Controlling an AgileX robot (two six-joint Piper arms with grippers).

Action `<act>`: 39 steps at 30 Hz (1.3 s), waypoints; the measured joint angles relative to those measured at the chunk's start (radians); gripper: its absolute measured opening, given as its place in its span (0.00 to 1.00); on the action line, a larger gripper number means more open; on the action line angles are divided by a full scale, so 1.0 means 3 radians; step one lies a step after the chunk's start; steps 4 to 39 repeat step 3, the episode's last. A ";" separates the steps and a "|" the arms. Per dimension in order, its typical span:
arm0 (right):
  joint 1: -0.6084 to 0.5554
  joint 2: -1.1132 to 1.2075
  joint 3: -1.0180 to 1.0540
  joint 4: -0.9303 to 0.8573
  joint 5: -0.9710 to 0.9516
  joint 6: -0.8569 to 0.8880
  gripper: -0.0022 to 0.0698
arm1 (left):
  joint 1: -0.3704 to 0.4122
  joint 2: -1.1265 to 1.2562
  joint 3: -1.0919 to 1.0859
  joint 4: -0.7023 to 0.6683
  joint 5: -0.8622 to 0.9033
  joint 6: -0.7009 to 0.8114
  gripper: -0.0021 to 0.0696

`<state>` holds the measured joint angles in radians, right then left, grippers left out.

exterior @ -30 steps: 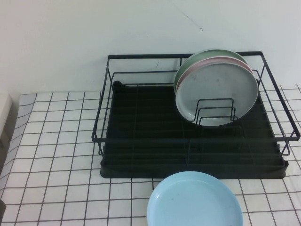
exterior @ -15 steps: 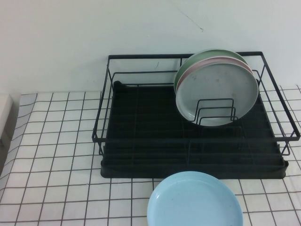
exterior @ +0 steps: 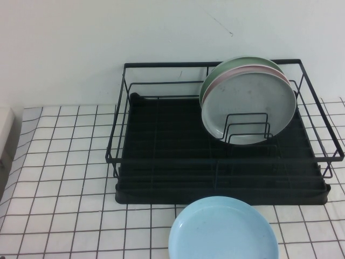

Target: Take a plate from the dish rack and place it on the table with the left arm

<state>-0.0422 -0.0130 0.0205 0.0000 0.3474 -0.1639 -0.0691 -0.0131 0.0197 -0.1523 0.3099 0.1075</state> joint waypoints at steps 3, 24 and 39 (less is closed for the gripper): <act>0.0000 0.0000 0.0000 0.0000 0.0000 0.0000 0.03 | 0.0000 0.0000 0.0000 0.0000 0.0005 0.0000 0.03; 0.0000 0.0000 0.0000 0.0000 0.0000 0.0000 0.03 | 0.0000 0.0000 0.0000 0.0000 0.0005 0.0000 0.03; 0.0000 0.0000 0.0000 0.0000 0.0000 0.0000 0.03 | 0.0000 0.0000 0.0000 0.0000 0.0005 0.0000 0.03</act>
